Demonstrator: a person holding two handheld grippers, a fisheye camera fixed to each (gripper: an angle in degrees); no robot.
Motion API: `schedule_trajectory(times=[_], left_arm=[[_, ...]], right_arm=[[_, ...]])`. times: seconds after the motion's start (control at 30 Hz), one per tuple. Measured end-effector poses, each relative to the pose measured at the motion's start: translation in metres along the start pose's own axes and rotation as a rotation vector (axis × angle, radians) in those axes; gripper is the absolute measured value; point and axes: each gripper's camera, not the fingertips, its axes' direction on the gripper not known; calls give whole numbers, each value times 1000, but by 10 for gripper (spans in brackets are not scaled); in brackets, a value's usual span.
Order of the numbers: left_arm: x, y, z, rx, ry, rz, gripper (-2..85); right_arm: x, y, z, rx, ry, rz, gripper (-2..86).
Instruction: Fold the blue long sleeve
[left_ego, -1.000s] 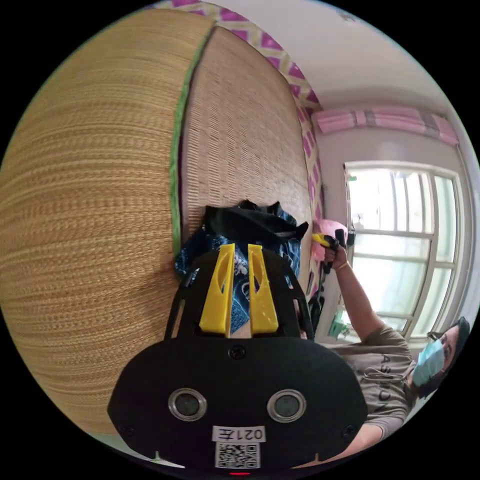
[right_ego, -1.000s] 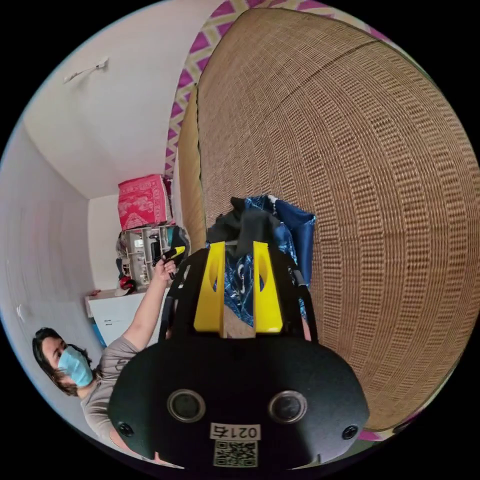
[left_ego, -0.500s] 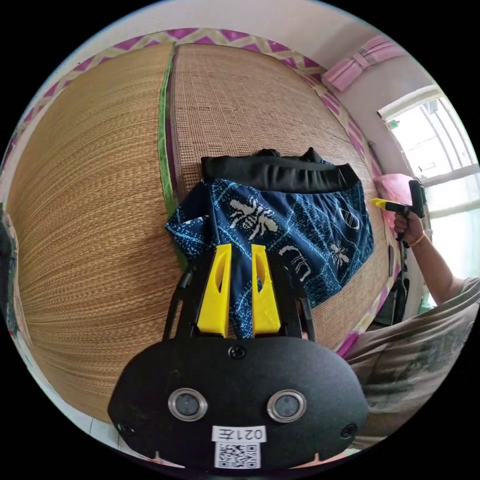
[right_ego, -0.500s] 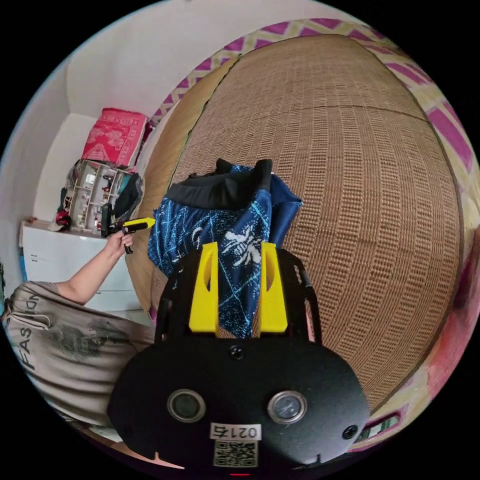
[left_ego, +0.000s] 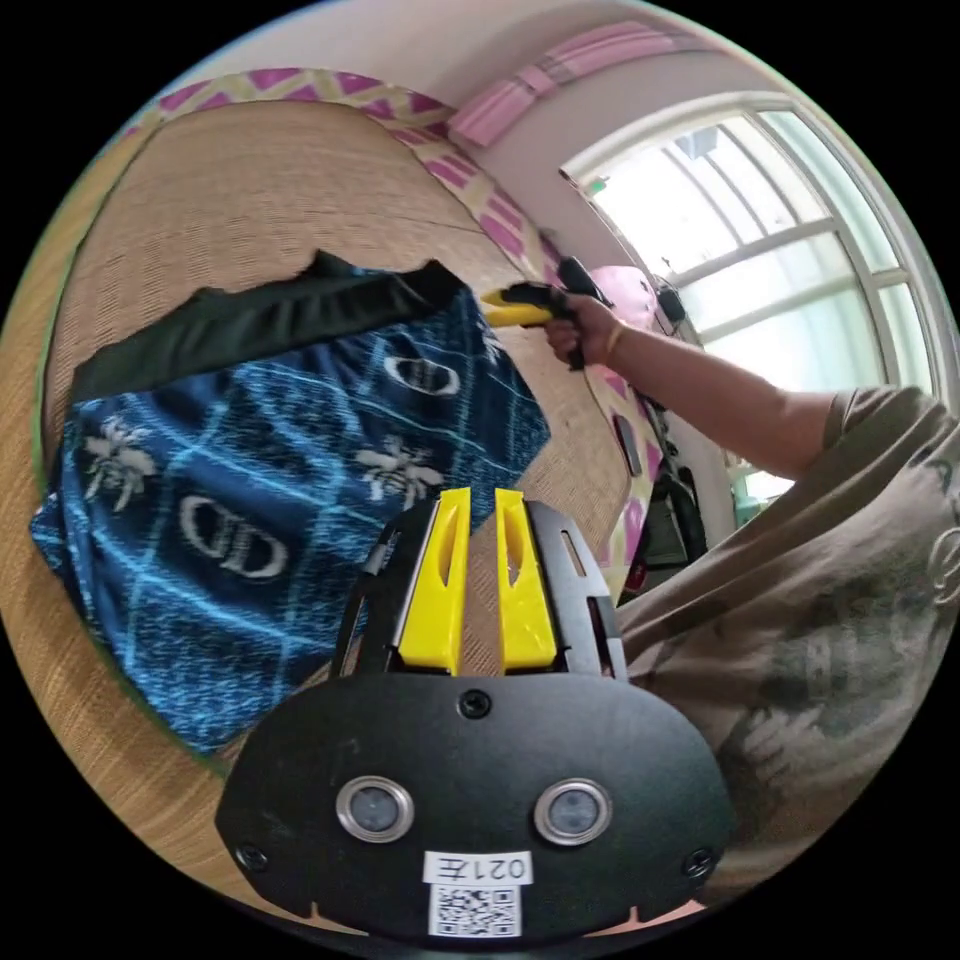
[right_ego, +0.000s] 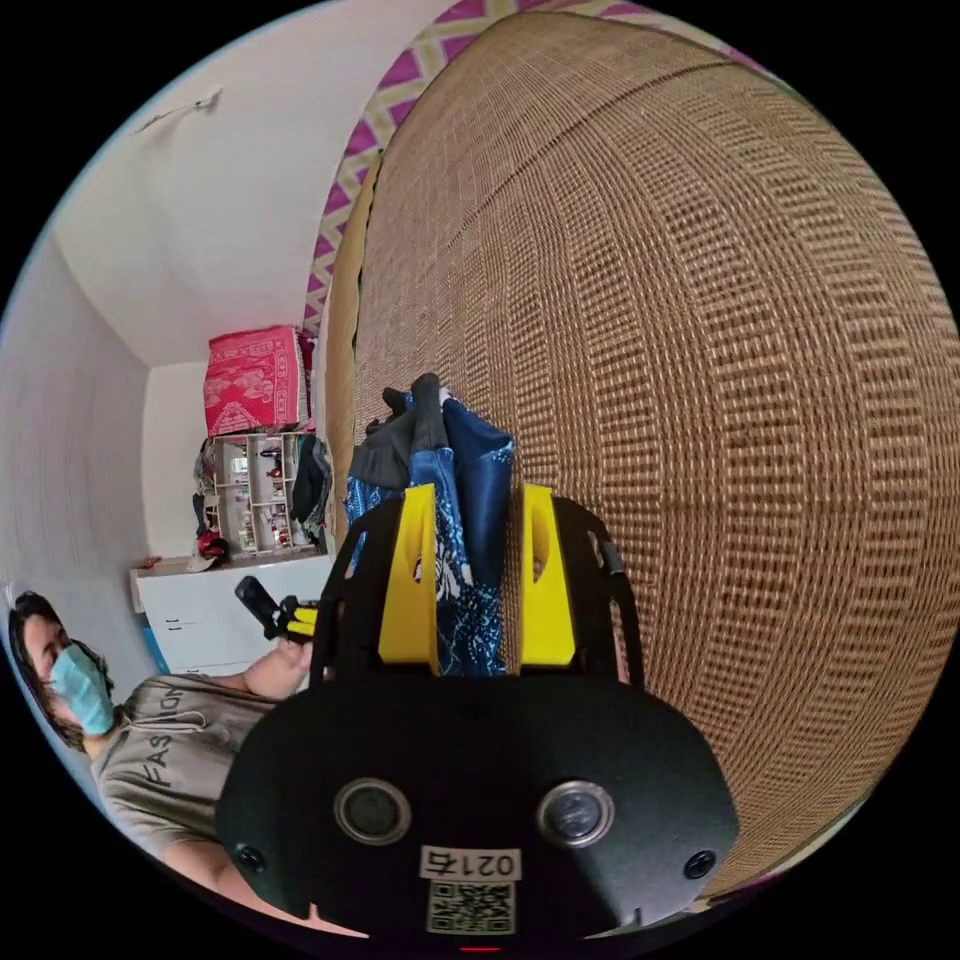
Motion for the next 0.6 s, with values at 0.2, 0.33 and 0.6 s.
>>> schedule_trajectory(times=[0.2,0.33,0.6], left_arm=[[132,-35,81,-61,-203,265,75],[175,-46,122,-103,-337,320,96],[238,-46,166,-146,-619,384,6]], right_arm=[[-2,2,-22,-29,-9,-32,116],[-7,45,-17,-269,36,-161,121],[13,93,4,-228,-87,-83,20]])
